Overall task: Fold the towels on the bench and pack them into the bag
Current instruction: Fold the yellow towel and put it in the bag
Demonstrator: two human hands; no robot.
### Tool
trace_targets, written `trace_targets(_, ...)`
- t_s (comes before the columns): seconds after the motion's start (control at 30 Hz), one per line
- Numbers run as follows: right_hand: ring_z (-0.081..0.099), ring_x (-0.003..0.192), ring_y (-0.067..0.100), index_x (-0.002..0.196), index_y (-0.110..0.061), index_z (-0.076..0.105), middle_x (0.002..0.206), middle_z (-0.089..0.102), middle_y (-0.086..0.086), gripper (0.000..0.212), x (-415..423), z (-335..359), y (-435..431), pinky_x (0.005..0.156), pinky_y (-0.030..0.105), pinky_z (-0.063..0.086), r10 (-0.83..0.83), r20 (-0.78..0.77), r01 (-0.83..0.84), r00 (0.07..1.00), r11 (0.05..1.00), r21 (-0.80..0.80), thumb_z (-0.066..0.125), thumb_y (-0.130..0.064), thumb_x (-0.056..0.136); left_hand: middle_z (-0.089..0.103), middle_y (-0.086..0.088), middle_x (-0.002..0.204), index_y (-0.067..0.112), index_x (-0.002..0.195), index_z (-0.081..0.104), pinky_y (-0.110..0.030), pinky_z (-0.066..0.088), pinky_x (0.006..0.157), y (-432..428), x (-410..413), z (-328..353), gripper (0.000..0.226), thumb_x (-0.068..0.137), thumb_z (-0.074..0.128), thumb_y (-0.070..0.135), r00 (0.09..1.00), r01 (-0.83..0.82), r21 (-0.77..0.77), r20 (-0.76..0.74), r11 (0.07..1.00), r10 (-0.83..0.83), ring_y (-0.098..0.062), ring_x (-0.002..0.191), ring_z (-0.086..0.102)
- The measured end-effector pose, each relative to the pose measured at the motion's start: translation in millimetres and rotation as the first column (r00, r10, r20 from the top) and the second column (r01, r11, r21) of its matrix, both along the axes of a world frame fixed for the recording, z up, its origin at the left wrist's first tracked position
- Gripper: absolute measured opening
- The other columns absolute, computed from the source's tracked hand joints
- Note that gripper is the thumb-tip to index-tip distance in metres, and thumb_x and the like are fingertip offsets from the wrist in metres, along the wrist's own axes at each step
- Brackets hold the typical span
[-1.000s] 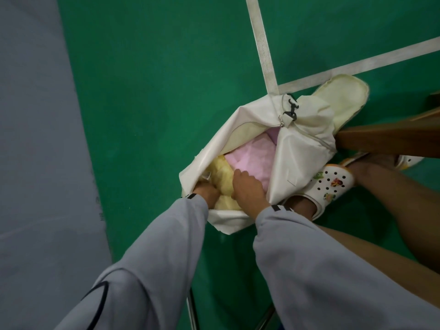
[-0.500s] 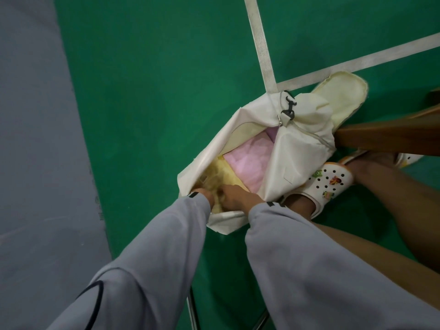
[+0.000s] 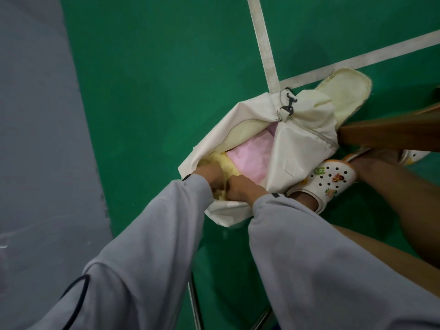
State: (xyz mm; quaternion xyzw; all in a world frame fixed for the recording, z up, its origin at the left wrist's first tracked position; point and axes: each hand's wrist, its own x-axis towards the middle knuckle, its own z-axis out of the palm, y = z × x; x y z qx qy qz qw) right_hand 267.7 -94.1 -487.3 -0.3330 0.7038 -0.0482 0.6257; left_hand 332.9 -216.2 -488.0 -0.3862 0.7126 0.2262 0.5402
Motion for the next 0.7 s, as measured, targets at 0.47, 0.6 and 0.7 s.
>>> trace_targets(0.47,0.061,0.108,0.028,0.129,-0.016,0.06,0.125,0.064,0.006,0.039,-8.4,12.4,2.5,0.082,0.037,0.044,0.138,0.053,-0.143,0.989,0.984,0.107,0.06,-0.03,0.092,0.054,0.001,0.073,0.019,0.074,0.054,-0.033,0.043,0.075,16.0,2.7,4.6,0.022,0.092,0.065,0.025,0.939,-0.195,-0.036,-0.296,0.98,0.176,-0.024,0.085,0.06)
trace_targets(0.6,0.063,0.106,0.028,0.122,-0.014,0.064,0.12,0.066,0.006,0.035,-3.4,20.0,4.1,0.081,0.038,0.045,0.243,0.034,-0.246,0.969,0.962,0.12,0.062,-0.03,0.092,0.064,-0.004,0.072,0.016,0.072,0.061,-0.038,0.053,0.071,17.7,-4.4,12.2,0.029,0.089,0.063,0.038,0.948,-0.224,0.013,-0.229,0.974,0.221,-0.023,0.071,0.061)
trace_targets(0.7,0.063,0.111,0.029,0.124,-0.012,0.064,0.123,0.066,0.008,0.032,1.7,25.0,1.7,0.089,0.039,0.048,0.255,-0.043,-0.248,0.966,0.961,0.125,0.061,-0.024,0.095,0.066,-0.006,0.076,0.015,0.074,0.062,-0.041,0.054,0.081,21.5,-5.8,12.9,0.034,0.095,0.058,0.041,0.947,-0.243,0.065,-0.203,0.968,0.251,-0.026,0.076,0.062)
